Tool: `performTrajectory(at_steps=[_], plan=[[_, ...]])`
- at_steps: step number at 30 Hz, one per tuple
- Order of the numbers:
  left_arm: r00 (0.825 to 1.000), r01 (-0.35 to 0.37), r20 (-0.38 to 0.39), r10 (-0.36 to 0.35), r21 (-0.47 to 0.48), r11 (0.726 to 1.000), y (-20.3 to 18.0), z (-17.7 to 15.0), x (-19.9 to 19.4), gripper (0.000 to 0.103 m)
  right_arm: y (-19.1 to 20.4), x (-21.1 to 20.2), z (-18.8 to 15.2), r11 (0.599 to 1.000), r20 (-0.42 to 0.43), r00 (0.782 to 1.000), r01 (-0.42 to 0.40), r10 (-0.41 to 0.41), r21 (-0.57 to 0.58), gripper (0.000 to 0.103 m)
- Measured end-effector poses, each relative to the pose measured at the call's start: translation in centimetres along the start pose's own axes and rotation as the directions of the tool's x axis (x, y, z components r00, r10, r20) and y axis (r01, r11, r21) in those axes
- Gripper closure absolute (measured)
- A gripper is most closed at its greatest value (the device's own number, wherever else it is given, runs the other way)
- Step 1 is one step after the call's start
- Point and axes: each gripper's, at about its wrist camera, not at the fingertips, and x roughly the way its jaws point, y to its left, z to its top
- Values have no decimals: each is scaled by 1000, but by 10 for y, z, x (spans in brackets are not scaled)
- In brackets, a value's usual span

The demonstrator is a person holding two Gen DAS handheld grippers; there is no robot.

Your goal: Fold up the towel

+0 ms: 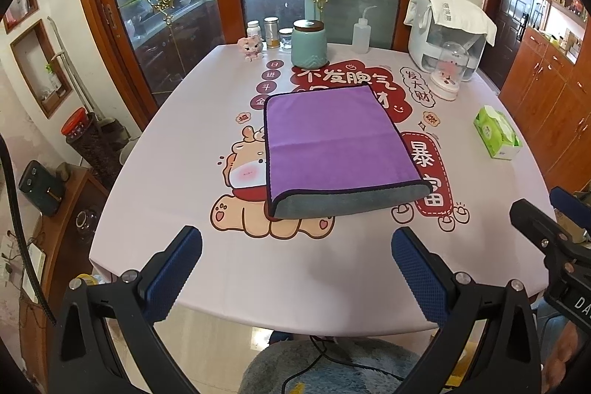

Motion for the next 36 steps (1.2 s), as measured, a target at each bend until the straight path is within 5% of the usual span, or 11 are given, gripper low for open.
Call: performTrajectory(at_steps=[15,27,32,36], plan=[[999,-13,-50,13,-9,1000,14,20,31,1,-18,28,10,1000,-5,1000,18,-19,-9,17],[992,-28,-123,27,-7,1000,63,53,137,1,-31,126,15,986,-91,995,34,-50,-164,17],[984,96,-156,-87,53,994,73,60,177,1,-31,159,16,965,-101,995,-9,-18,-264,17],[960,227,-195,-199,130,965,64,59,200,1,-35,187,18,940,-147,988,-98,52,-327,22]])
